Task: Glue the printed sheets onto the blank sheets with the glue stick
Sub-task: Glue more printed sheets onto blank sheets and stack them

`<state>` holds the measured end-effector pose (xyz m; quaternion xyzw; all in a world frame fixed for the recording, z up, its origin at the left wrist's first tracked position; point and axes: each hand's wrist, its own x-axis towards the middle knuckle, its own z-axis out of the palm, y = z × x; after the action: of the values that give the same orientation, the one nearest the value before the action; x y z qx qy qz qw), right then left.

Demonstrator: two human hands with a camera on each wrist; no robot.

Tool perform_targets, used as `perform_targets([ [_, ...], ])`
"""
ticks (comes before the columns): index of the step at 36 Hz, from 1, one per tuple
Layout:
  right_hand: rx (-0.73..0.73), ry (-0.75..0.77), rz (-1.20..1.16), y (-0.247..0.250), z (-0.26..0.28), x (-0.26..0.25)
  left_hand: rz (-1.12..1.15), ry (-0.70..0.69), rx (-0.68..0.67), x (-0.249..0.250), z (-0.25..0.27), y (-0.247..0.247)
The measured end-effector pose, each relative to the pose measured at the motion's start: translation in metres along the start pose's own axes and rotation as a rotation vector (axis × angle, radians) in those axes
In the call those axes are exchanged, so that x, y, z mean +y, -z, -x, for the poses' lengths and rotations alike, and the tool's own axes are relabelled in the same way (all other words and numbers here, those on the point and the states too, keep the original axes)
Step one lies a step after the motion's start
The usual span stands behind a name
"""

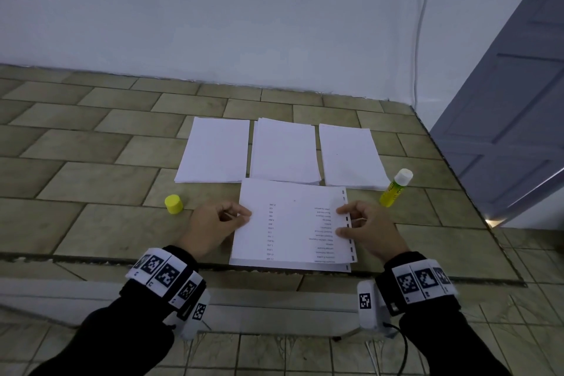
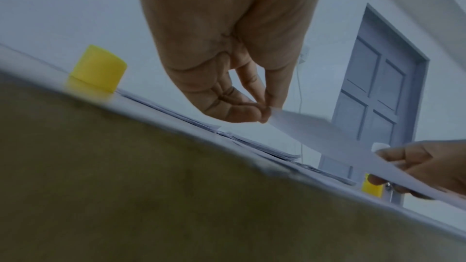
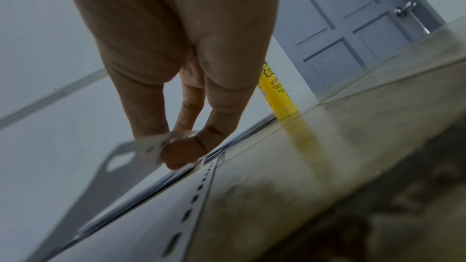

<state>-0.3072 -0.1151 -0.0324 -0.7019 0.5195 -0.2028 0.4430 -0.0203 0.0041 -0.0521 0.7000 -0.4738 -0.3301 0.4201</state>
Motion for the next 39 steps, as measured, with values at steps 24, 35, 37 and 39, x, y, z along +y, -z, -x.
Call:
perform_targets([
  [24,-0.085,0.068,0.281,-0.007,0.002,0.014,-0.320,-0.126,-0.021,-0.012,-0.004,-0.004],
  [35,-0.094,0.068,0.247,-0.006,0.001,0.017,-0.323,-0.149,-0.024,-0.011,-0.001,-0.004],
  [37,-0.097,0.068,0.253,-0.006,0.001,0.018,-0.325,-0.146,-0.024,-0.011,0.000,-0.004],
  [39,-0.093,0.067,0.252,-0.006,0.000,0.018,-0.324,-0.132,-0.026,-0.010,0.000,-0.004],
])
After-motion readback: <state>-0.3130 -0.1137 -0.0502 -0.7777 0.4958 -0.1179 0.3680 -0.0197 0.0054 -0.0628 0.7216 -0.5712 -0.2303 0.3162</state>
